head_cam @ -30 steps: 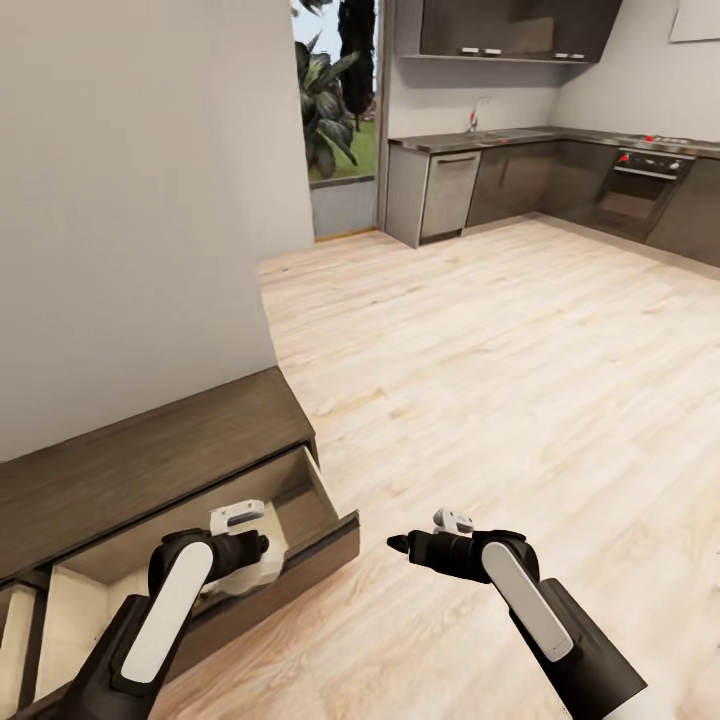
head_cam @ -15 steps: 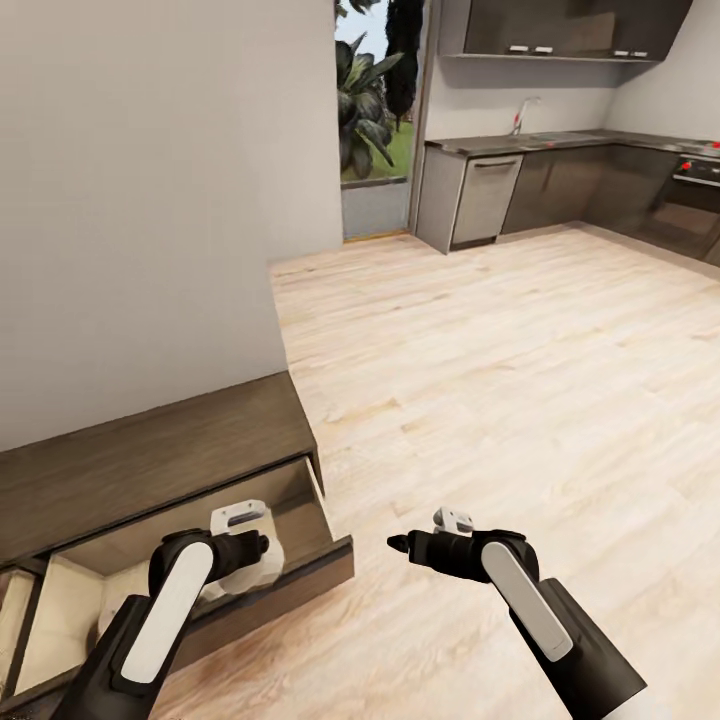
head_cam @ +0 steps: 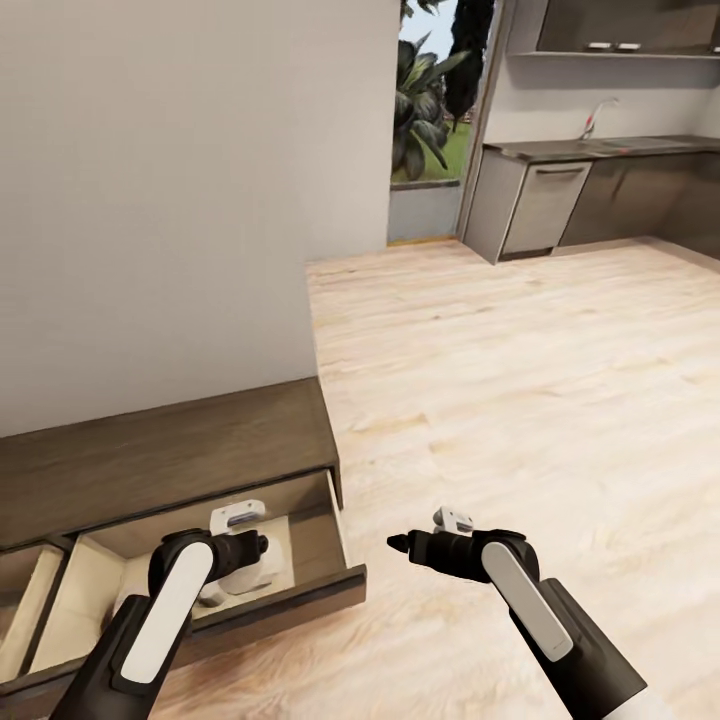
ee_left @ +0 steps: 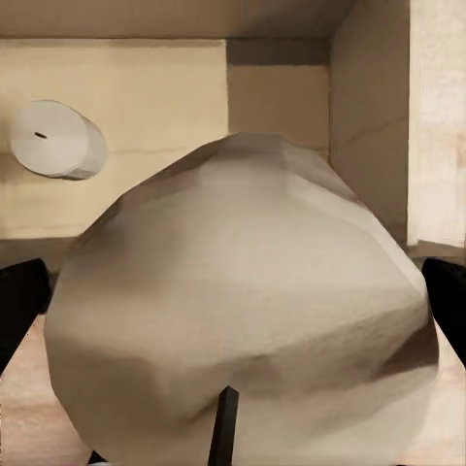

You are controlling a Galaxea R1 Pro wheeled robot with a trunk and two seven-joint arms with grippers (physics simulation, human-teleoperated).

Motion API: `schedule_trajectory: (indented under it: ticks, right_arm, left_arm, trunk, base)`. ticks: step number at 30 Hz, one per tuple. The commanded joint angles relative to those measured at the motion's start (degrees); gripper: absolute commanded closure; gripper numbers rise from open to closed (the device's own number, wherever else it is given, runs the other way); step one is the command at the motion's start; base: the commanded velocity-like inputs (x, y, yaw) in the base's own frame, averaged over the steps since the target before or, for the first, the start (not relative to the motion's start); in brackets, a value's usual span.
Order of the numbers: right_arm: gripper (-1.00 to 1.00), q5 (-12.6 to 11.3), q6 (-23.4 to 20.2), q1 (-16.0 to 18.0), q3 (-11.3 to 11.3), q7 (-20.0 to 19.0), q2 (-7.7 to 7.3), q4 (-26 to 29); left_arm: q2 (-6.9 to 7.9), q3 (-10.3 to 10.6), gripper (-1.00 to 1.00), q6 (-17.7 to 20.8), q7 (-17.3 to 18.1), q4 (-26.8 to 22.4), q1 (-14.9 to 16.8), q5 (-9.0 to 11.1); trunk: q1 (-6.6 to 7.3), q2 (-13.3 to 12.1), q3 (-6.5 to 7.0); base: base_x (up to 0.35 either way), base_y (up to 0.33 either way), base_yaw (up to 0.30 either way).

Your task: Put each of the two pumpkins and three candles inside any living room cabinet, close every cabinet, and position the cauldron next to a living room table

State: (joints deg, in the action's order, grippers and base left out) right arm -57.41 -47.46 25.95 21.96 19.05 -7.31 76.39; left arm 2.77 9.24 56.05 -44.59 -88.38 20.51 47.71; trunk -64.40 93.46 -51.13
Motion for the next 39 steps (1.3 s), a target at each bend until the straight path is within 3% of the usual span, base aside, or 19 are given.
schedule_trajectory:
  ticks: [1,11,24,39]
  right_arm:
    - [-1.00,-0.6,0.0,0.0,0.1,0.6,-0.07,0.1]
    - [-1.00,-0.6,0.0,0.0,0.1,0.6,-0.07,0.2]
    - [-1.00,-0.6,0.0,0.1,0.1,0.6,-0.07,0.3]
    - [-1.00,-0.7,0.1,0.0,0.1,0.6,-0.07,0.4]
  left_arm:
    - [0.01,0.1,1.00,0.0,-0.6,0.0,0.1,0.6]
    - [-0.02,0.2,1.00,0.0,-0.7,0.0,0.1,0.6]
    - [-0.05,0.2,1.00,0.0,-0.7,0.1,0.1,0.5]
    - [-0.03,0.1,1.00,-0.1,-0.7,0.1,0.1,0.7]
  trunk:
    - [-0.03,0.0,-0.04]
    - [-0.03,0.0,-0.04]
    - [-0.03,0.0,-0.04]
    - [-0.03,0.0,-0.04]
  base:
    - [0.267,-0.171,0.291]
    - [0.232,-0.152,0.290]
    - [0.062,-0.251,0.167]
    - [0.142,-0.129,0.027]
